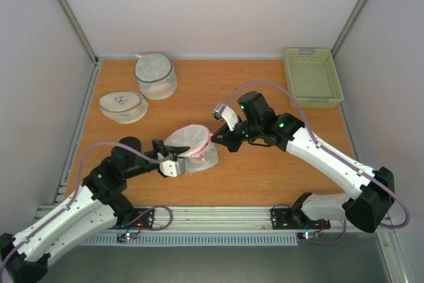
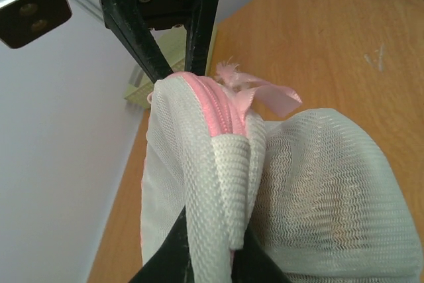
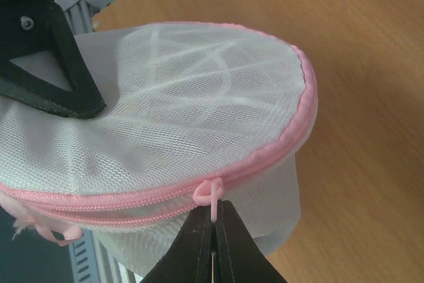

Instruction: Unzip the laundry bag and remove the bra

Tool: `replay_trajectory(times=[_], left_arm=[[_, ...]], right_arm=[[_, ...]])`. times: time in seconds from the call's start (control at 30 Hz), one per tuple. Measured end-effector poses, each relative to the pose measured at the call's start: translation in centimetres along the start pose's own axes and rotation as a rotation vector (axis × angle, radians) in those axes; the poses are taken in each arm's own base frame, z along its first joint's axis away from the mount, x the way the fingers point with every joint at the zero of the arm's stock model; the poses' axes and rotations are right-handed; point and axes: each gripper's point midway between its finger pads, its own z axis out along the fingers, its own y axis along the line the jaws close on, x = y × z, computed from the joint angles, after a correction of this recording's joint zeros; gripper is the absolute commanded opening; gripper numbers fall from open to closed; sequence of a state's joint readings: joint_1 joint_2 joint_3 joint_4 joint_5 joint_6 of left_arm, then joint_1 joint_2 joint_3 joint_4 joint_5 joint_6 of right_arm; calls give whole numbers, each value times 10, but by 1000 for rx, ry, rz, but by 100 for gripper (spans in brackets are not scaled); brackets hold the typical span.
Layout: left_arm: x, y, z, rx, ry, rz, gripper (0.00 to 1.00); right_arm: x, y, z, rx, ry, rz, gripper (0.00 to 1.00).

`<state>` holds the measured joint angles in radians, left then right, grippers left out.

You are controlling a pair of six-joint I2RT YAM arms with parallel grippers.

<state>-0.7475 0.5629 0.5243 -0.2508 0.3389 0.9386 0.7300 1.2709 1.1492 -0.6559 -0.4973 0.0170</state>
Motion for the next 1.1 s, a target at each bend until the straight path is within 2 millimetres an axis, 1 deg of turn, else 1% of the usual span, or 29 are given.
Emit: replay_trajectory(times=[0.03,0.07,0.17,0.2,0.27,0.33,0.4,0.43,0.5,0.57,0.63,0.7,0.73,0.8,0.9,0.97,1.1], left_arm=[[2,-3,2,13,3,-17,14],[4,-6,4,26,7,-33,21],[19,-20,15,78,43,-89,65],[25,-27,18,97,59,-105,74],[40,-42,23,140,102,-138,85],[49,-52,23,168,130,-163,93],[50,-54,21,180,145,-193,94],[48,-54,19,184,149,-209,94],[39,-48,15,198,155,-274,88],[21,-35,10,199,133,-352,79],[-1,-18,6,199,102,-459,63],[-14,-6,7,194,90,-570,54],[-15,-3,8,193,97,-628,51],[-10,-3,13,197,149,-749,50],[10,-15,21,216,276,-903,54],[19,-24,22,229,338,-976,55],[27,-27,23,210,392,-1069,54]], right_arm=[[2,-1,2,-5,-1,3,1],[5,-2,5,-9,-2,8,1],[19,-8,18,-17,0,32,1],[26,-11,24,-20,-1,42,1],[39,-14,33,-27,6,65,1],[51,-17,41,-36,14,88,1],[58,-16,46,-47,17,100,1],[57,-15,46,-52,13,101,1],[53,-11,48,-67,-3,87,1],[49,-5,49,-85,-16,71,1],[48,0,50,-100,-21,61,1],[47,4,50,-112,-22,54,1],[47,6,51,-115,-21,51,1],[47,8,51,-122,-21,49,1],[47,10,51,-123,-22,51,1],[46,10,52,-120,-23,60,1],[43,13,52,-121,-34,62,1]])
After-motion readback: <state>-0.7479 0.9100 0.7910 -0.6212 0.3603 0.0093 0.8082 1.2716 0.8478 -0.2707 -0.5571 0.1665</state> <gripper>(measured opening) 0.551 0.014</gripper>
